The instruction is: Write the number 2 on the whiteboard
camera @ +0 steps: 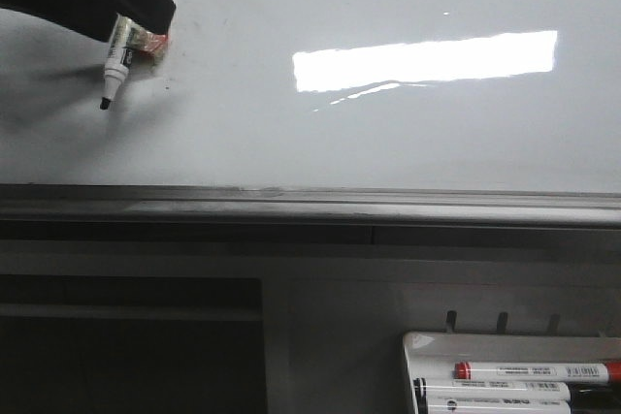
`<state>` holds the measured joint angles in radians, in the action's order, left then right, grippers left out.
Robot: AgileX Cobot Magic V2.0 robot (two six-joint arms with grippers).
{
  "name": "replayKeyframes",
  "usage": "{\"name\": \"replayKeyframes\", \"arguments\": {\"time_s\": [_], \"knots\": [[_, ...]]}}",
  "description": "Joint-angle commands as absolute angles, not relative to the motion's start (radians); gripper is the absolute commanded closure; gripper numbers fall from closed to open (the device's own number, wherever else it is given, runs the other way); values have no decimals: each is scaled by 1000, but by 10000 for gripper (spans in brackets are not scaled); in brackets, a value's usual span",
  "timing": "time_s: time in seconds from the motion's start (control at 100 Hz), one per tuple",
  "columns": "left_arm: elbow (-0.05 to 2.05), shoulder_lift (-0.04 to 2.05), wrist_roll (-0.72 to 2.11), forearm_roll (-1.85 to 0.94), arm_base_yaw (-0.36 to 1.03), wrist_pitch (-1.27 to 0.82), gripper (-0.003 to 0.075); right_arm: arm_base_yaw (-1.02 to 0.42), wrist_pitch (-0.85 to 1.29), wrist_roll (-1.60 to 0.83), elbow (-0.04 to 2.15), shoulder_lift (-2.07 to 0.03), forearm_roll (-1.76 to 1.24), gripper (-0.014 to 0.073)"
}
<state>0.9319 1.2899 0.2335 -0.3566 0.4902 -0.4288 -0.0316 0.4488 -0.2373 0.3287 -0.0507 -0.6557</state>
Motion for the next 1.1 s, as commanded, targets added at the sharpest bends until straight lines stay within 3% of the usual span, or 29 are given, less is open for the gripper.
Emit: {"name": "replayKeyframes", "arguments": {"time_s": [0.0,0.15,0.22,0.29,0.41,0.65,0.76,0.91,1.09], "knots": [[974,1310,233,-356,497,-367,356,-23,390,-254,361,-79,-665,185],[974,1366,233,-309,497,-364,356,-23,391,-254,361,-79,-665,185],[974,1379,233,-309,497,-367,391,-23,394,-254,361,-79,-665,185],[974,1383,233,-313,497,-364,490,-23,396,-254,361,-79,-665,185],[974,1377,233,-313,497,-360,742,-23,420,-260,362,-79,-665,185],[976,1319,233,-306,497,-332,741,-23,435,-302,430,-79,-682,186],[976,1240,292,-306,524,-346,741,-23,495,-527,509,-108,-818,186],[976,1102,583,-304,638,-407,741,-23,737,-883,672,-261,-1012,186],[976,990,787,-257,776,-480,741,-50,913,-1034,853,-508,-1049,204]]}}
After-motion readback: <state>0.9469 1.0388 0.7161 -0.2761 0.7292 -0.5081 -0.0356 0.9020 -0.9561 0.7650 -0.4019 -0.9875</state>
